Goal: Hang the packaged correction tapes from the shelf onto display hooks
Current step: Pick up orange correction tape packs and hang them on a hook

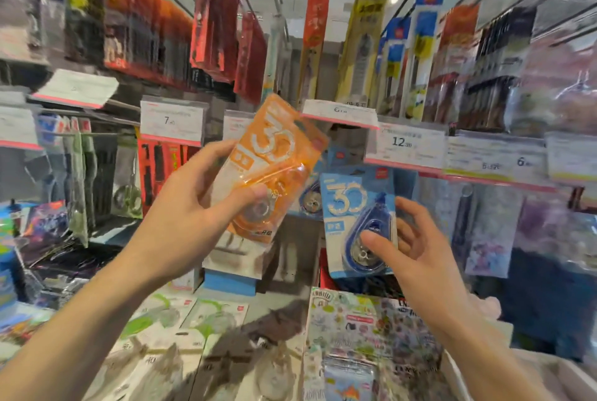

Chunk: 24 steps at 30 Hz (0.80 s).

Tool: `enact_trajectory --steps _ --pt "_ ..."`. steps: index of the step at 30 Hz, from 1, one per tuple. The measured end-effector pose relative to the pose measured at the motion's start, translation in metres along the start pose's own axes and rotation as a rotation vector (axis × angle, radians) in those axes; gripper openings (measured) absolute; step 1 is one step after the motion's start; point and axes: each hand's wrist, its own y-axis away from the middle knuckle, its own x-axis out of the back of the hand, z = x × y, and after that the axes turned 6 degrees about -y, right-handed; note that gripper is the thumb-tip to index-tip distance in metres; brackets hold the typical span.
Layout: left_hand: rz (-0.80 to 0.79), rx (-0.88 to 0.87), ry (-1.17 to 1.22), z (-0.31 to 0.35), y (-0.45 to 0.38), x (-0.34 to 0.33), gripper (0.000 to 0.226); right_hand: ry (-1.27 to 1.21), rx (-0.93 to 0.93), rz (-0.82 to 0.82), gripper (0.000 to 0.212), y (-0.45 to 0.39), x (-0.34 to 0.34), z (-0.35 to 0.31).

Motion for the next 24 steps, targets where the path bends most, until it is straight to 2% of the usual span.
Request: enact_trajectory --steps 11,18,24 --pt "0.02 -0.02 -0.012 -0.003 -0.01 0.007 0.037 0.045 0.043 -0.021 0.05 -0.017 -0.031 -0.022" --pt "0.002 -0.026 0.001 -0.007 -0.013 0.009 0.038 0.092 0.031 -0.018 0.074 -0.018 -0.039 -0.029" --pt "0.003 -0.025 0.002 -0.011 -0.013 0.011 0.038 0.173 0.026 0.005 0.076 -0.018 -0.043 -0.035"
